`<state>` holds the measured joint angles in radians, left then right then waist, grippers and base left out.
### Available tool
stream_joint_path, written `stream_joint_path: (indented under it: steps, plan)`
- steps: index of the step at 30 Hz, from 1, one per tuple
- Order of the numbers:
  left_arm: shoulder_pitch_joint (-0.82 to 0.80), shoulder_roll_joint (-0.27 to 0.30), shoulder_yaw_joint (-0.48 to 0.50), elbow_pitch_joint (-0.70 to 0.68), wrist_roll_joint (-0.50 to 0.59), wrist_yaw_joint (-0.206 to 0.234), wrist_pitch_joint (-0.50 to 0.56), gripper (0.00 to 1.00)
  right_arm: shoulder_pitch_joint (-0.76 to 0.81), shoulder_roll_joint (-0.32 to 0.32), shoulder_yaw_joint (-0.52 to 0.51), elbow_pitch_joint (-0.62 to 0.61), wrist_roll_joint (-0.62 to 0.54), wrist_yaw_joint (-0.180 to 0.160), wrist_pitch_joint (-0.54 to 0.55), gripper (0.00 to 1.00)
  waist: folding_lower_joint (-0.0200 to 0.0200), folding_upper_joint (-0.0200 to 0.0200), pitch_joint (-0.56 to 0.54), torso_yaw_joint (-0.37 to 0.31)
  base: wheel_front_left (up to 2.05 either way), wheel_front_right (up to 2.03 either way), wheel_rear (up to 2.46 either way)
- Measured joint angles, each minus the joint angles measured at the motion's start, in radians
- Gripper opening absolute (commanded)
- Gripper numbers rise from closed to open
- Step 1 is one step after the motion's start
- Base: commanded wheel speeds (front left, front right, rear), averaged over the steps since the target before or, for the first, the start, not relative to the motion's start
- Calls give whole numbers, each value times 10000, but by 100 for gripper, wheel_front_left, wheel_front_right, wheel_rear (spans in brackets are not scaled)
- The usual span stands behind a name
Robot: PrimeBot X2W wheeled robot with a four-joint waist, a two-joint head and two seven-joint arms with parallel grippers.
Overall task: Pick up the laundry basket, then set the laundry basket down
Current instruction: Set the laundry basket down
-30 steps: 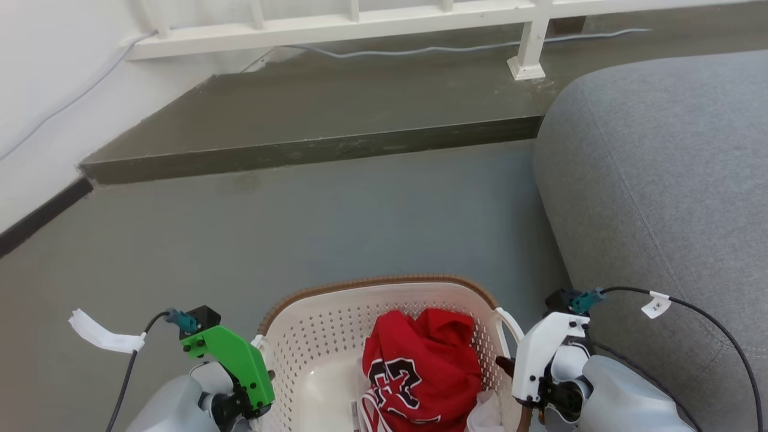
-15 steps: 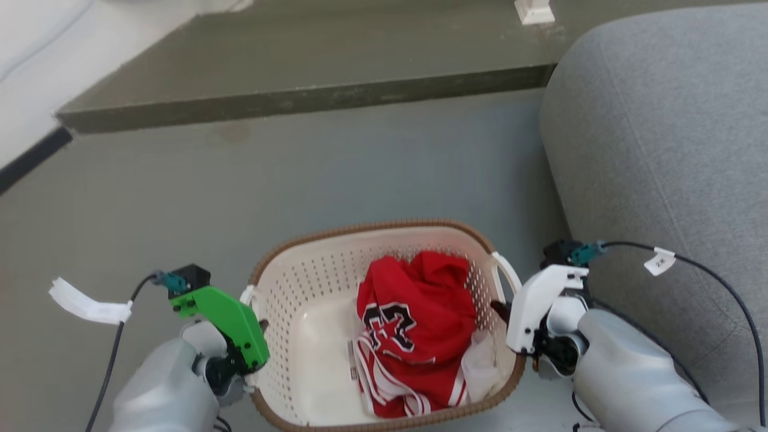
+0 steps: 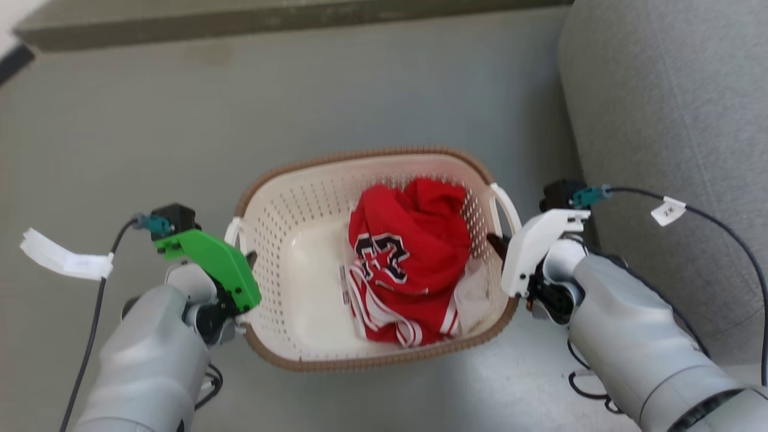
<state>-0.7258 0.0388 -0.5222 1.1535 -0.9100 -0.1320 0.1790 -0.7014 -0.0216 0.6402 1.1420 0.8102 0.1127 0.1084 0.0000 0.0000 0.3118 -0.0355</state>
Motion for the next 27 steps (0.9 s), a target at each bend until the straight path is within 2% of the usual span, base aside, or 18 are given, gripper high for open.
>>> stream_joint_path:
  steps: [27]
  plan:
    - [-2065, 128, -54, -299, 568, 17, -1467, 0, -2107, -196, -40, -128, -431, -88, -1557, 0, 1, 0, 3455, 59, 0, 0, 0]
